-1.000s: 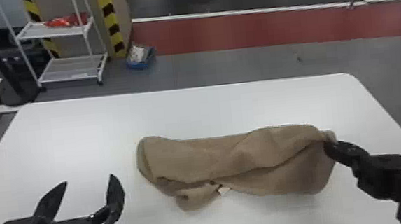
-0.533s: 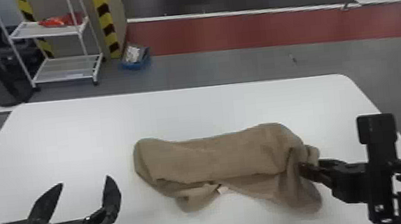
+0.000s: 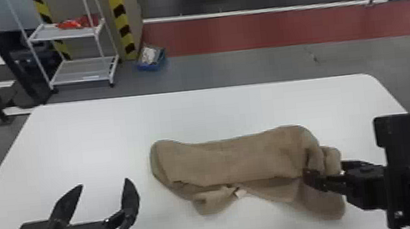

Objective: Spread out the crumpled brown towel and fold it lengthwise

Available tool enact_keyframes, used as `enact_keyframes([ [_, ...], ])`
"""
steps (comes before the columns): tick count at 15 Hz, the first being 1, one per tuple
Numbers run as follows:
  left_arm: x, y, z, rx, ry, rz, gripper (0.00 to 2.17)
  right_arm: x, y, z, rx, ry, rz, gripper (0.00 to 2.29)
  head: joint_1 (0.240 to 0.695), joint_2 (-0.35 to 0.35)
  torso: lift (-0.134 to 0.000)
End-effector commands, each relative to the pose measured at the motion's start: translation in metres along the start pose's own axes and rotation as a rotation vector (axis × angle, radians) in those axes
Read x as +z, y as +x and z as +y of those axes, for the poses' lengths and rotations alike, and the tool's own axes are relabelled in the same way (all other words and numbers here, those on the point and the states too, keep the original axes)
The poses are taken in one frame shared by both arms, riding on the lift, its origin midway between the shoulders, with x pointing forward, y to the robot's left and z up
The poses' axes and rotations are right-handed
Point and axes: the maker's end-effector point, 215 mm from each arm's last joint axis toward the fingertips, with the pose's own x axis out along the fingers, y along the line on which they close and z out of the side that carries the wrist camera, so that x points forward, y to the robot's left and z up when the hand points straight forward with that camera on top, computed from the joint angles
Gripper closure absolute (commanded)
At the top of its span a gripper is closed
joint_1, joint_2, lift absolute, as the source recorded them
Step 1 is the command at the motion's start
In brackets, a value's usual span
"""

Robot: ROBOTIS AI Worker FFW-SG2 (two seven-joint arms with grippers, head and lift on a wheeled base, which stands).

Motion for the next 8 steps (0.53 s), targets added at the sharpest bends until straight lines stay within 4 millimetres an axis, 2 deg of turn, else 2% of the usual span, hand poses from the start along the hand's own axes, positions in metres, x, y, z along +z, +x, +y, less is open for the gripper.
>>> enact_keyframes([
  [1,0.002,0.0,-0.001,-0.004,-0.001,-0.004,0.08,0.003,0.001,0.004,0.015,-0.001,-0.001,0.92,0.695,0.017,-0.124],
  [3,0.003,0.0,0.0,-0.003,0.0,-0.004,0.08,0.008,0.0,0.01,0.052,0.031,-0.016,1.79,0.695,0.022,-0.124],
  [5,0.002,-0.001,0.0,-0.003,0.0,-0.003,0.08,0.025,-0.008,0.021,0.16,0.126,-0.078,1.85,0.695,0.026,-0.124],
  [8,0.004,-0.001,-0.003,-0.012,-0.001,-0.006,0.08,0.072,-0.01,0.038,0.271,0.189,-0.25,1.85,0.695,0.047,-0.124],
])
